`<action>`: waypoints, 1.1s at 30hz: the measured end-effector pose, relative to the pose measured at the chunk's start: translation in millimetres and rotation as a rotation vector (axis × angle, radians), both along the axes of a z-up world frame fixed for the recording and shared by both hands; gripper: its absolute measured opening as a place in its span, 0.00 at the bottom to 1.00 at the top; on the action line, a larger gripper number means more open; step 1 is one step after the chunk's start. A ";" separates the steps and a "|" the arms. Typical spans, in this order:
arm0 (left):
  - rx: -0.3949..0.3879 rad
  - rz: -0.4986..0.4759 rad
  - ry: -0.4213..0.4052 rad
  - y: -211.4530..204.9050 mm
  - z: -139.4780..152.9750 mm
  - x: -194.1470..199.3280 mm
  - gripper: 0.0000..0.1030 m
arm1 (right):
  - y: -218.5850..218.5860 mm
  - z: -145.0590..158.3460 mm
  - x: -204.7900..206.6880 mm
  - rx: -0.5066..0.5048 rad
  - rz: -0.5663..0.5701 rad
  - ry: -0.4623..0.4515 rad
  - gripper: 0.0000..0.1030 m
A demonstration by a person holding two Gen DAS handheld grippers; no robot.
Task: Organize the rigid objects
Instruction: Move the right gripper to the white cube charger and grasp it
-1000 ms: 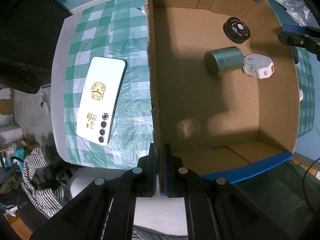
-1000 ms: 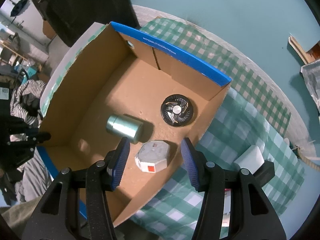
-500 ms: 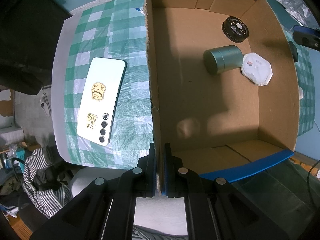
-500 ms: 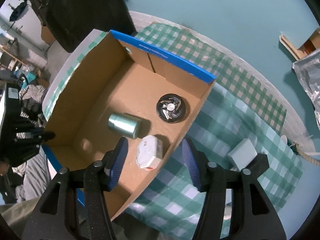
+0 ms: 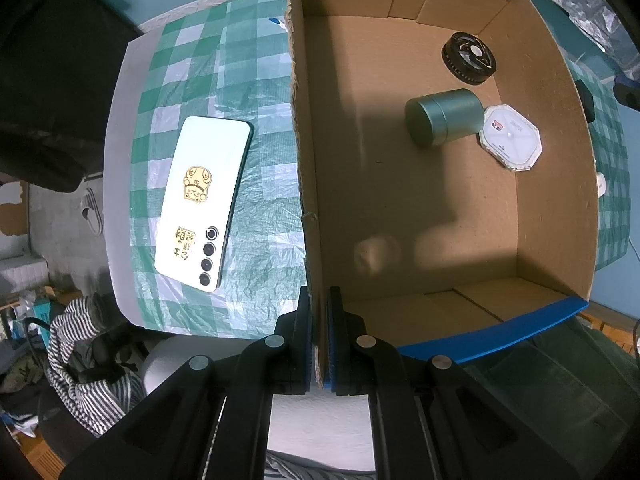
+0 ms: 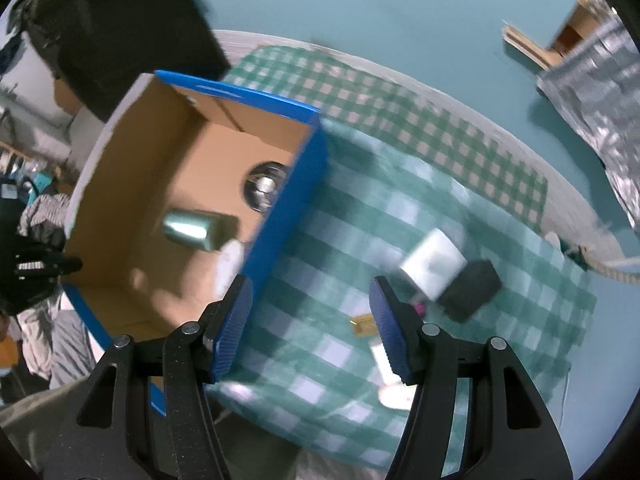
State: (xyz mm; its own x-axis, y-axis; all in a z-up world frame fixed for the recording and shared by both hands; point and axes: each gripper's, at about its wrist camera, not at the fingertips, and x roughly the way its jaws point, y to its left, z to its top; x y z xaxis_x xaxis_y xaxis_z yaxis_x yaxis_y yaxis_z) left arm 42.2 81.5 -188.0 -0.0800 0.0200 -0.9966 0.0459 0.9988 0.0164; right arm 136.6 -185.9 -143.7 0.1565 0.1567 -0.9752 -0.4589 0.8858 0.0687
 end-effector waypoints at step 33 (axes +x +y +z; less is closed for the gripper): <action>0.010 0.000 0.003 -1.7 1.1 -5.2 0.05 | -71.4 -130.1 -33.4 -0.247 0.205 0.100 0.64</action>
